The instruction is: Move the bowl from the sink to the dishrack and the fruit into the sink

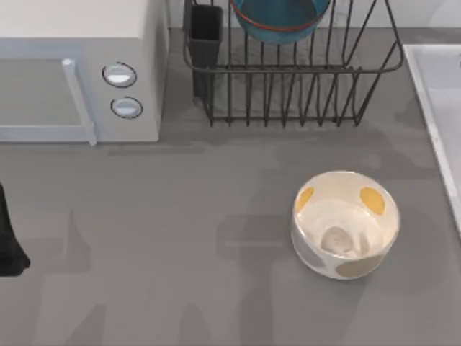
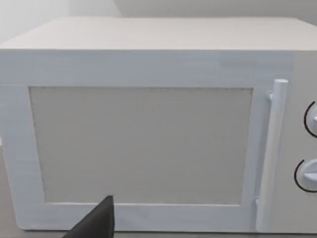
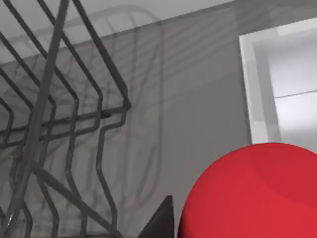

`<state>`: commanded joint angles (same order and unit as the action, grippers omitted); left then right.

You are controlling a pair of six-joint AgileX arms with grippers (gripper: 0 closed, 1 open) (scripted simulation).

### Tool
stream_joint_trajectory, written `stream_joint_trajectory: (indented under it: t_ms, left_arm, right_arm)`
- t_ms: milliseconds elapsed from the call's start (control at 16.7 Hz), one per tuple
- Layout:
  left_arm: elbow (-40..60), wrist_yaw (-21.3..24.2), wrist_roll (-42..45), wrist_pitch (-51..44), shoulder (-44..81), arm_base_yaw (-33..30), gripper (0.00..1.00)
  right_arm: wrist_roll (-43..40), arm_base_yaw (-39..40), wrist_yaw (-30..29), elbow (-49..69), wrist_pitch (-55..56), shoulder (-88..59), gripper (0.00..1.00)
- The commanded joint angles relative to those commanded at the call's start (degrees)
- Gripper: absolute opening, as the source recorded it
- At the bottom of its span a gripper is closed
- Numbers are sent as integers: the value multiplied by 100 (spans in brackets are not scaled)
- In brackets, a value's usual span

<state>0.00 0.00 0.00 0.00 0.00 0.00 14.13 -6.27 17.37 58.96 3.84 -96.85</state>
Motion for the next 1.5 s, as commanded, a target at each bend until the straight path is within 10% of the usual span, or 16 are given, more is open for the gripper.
stream_joint_trajectory:
  t_ms: [540, 1500]
  left_arm:
    - [0, 0, 0, 0, 0, 0, 100]
    - [0, 0, 0, 0, 0, 0, 100]
  right_arm:
    - [-1124, -2065, 986, -2137, 4218, 961, 0]
    - [-1290, -2410, 1144, -2622, 5962, -57, 0]
